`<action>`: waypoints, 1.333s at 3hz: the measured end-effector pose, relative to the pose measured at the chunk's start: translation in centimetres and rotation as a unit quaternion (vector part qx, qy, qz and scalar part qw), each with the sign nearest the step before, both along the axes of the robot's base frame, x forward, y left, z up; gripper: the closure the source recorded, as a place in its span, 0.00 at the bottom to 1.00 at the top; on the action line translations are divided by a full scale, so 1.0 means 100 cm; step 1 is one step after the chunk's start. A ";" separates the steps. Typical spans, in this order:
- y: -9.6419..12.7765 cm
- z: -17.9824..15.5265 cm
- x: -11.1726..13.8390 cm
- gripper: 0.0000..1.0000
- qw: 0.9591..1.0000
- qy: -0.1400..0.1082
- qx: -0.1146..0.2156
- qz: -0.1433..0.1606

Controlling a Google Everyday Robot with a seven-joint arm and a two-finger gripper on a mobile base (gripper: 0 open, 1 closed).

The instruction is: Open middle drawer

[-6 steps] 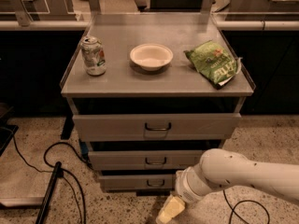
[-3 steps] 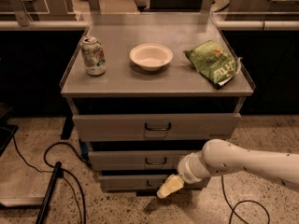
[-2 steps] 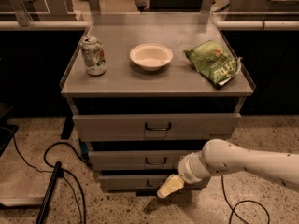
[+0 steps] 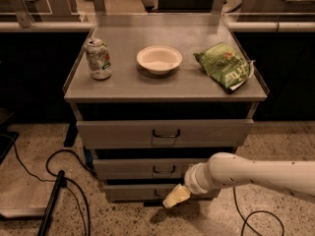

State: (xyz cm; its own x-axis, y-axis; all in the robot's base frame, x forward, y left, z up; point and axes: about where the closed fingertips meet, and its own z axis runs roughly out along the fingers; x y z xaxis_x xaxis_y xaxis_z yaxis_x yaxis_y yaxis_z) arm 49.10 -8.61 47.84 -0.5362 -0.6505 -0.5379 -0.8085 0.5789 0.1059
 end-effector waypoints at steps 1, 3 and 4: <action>-0.002 -0.008 0.024 0.00 1.000 -0.016 -0.009 -0.012; -0.004 -0.017 0.056 0.00 0.999 -0.033 -0.012 -0.022; -0.005 -0.030 0.077 0.00 0.999 -0.038 -0.012 -0.022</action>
Offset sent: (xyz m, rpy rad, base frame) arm 0.0629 -0.0062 -0.0140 -0.0428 -0.0858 -0.0540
